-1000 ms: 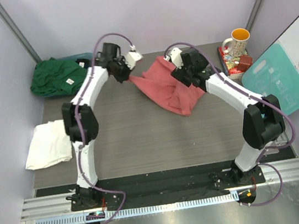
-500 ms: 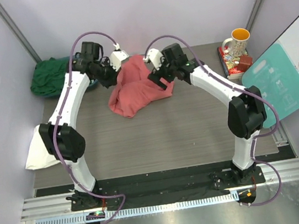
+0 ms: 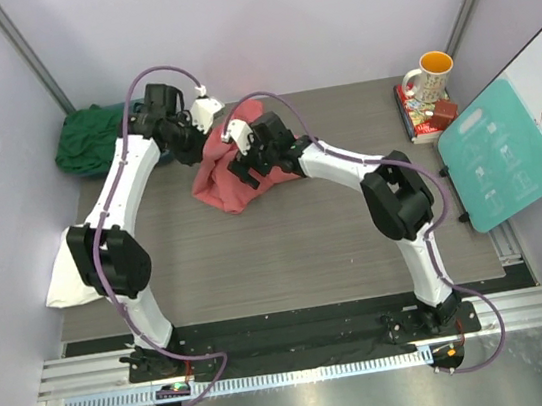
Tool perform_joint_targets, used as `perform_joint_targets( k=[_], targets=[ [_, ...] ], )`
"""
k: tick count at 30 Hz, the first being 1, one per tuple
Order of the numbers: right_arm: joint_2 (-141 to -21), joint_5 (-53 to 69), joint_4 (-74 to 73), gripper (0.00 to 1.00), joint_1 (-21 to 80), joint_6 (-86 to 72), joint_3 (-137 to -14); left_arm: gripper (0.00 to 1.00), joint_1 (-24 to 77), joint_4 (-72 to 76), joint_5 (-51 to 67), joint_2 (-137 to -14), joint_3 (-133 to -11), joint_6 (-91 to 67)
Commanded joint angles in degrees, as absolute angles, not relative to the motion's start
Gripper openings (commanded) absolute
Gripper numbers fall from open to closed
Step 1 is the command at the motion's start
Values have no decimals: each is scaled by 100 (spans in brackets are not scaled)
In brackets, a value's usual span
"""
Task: Fold and stack the t-shirts
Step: Flatten out the tshirt
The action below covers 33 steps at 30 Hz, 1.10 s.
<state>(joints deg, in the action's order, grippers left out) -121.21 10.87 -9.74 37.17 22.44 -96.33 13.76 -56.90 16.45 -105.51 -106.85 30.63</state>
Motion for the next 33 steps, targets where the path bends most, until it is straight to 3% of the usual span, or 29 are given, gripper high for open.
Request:
perform_joint_targets(
  k=[1, 14, 19, 25, 27, 29, 33],
  targets=[
    [-12252, 1230, -440, 98, 3814, 1837, -10195, 0, 1187, -5177, 1047, -10072, -10451, 2769],
    [-12498, 1485, -439, 97, 4060, 1538, -10468, 0, 949, -5019, 202, -10248, -10362, 2681],
    [-12823, 1556, -448, 92, 4131, 1591, -10538, 0, 914, -5036, 193, -10292, -10450, 2646],
    [-13096, 1372, -492, 72, 4122, 1784, -10565, 0, 791, -5045, 255, -10266, -10389, 2637],
    [-13070, 1258, -518, 42, 4131, 1854, -10547, 0, 747, -5045, 299, -10239, -10354, 2654],
    [-12912, 768, -501, 1, 4140, 1924, -10451, 0, 712, -5036, 334, -10230, -10301, 2672],
    [-12271, 27, -510, 1, 4105, 2660, -10117, 0, 659, -5019, 395, -10195, -10152, 2716]
  ],
)
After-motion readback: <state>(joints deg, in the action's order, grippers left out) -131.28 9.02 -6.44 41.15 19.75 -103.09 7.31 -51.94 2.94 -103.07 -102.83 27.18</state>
